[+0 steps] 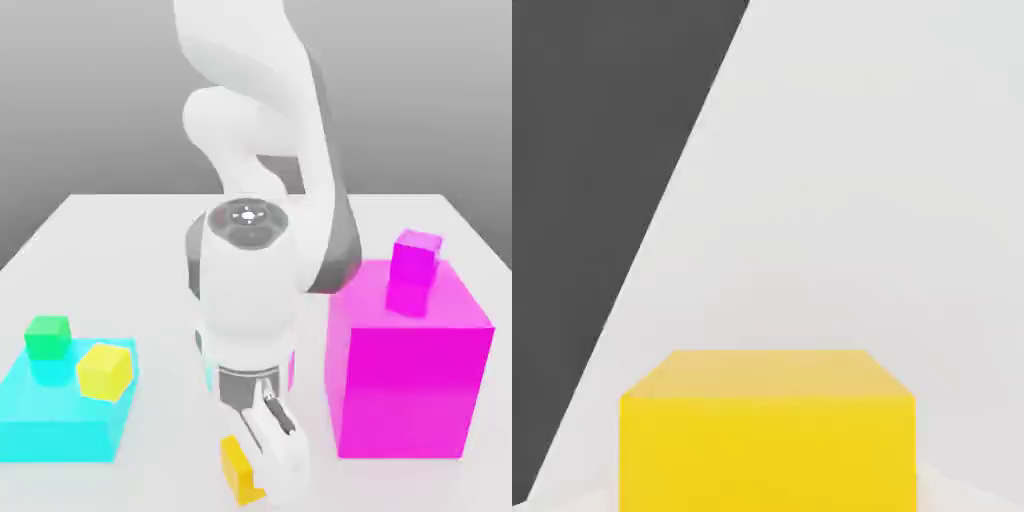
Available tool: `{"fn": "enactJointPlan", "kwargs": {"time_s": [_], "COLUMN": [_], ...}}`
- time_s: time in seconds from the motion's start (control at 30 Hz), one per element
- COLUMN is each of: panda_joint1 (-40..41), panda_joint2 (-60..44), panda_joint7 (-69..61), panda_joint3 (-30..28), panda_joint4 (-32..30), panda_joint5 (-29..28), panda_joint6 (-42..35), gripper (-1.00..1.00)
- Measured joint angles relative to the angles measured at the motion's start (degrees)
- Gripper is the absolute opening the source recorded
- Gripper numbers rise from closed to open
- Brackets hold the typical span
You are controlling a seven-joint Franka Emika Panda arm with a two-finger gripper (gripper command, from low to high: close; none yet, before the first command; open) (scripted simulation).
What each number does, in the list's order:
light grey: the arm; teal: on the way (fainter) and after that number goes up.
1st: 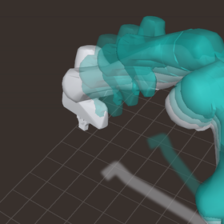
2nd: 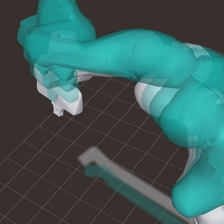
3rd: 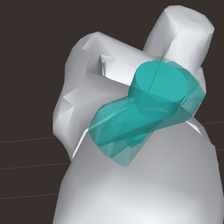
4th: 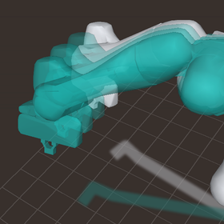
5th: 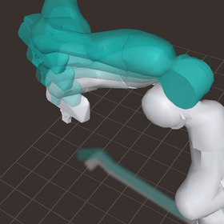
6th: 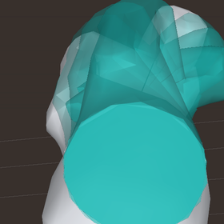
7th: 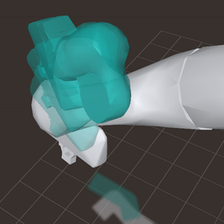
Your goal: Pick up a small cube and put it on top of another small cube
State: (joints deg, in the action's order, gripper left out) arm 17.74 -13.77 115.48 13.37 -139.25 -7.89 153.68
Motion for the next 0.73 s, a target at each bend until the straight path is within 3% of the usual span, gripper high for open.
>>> {"fn": "enactJointPlan", "kwargs": {"time_s": [0.23, 0.43, 0.6, 0.63, 0.73], "panda_joint1": [12.5, 21.2, 23.3, 23.2, 23.2], "panda_joint2": [12.2, 24.5, 20.1, 18.3, 18.3], "panda_joint7": [0.7, -0.6, 0.2, 0.0, 0.0], "panda_joint3": [-9.1, -16.1, -18.1, -18.1, -18.1], "panda_joint4": [-4.6, -10.1, -13.8, -14.2, -14.2], "panda_joint5": [1.9, 7.0, 6.9, 7.2, 7.2], "panda_joint6": [-7.8, -13.7, -6.7, -4.5, -4.5], "gripper": [-1.00, -1.00, -1.00, 1.00, 1.00]}}
